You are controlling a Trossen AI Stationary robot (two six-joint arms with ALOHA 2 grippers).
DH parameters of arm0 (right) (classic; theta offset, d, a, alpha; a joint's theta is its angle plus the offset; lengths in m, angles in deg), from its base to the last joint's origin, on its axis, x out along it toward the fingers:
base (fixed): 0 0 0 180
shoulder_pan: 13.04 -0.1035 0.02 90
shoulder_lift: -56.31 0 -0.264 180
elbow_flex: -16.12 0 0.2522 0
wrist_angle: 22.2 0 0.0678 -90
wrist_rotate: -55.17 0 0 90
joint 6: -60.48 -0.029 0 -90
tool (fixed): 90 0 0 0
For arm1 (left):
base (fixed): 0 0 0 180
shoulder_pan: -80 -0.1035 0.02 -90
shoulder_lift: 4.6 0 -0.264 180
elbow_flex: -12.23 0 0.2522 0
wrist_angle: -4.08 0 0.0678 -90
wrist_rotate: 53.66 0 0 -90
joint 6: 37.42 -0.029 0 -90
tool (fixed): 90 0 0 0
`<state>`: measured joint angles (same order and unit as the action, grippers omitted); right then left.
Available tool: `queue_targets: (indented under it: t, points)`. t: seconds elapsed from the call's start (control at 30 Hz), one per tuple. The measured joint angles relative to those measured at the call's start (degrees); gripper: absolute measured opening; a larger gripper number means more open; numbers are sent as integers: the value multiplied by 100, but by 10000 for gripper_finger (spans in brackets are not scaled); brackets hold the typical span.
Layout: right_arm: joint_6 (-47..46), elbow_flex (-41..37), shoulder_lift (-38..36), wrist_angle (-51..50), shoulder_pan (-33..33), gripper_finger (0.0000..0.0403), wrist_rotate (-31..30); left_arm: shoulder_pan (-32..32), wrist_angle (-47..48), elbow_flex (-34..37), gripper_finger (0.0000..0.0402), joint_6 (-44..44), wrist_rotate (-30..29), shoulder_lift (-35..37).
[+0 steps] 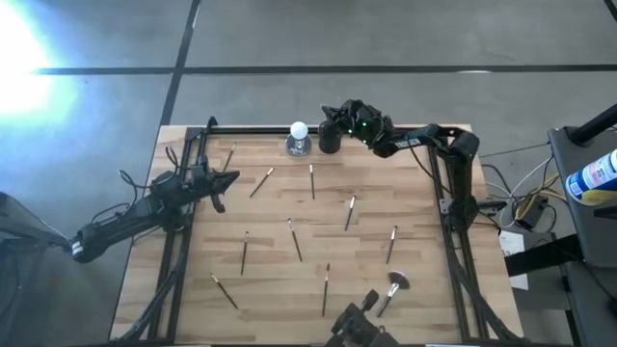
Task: Pick & Place Makeup Supplies
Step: Put the makeup brush into the black makeup holder
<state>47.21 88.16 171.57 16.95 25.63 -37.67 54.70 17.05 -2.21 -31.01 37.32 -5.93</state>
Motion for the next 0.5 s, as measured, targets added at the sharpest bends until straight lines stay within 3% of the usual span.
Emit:
queue_targets:
  t: [0.5]
  points:
    - [126, 110, -229, -972, -19, 8, -30, 0, -4, -1, 0, 428, -1, -1]
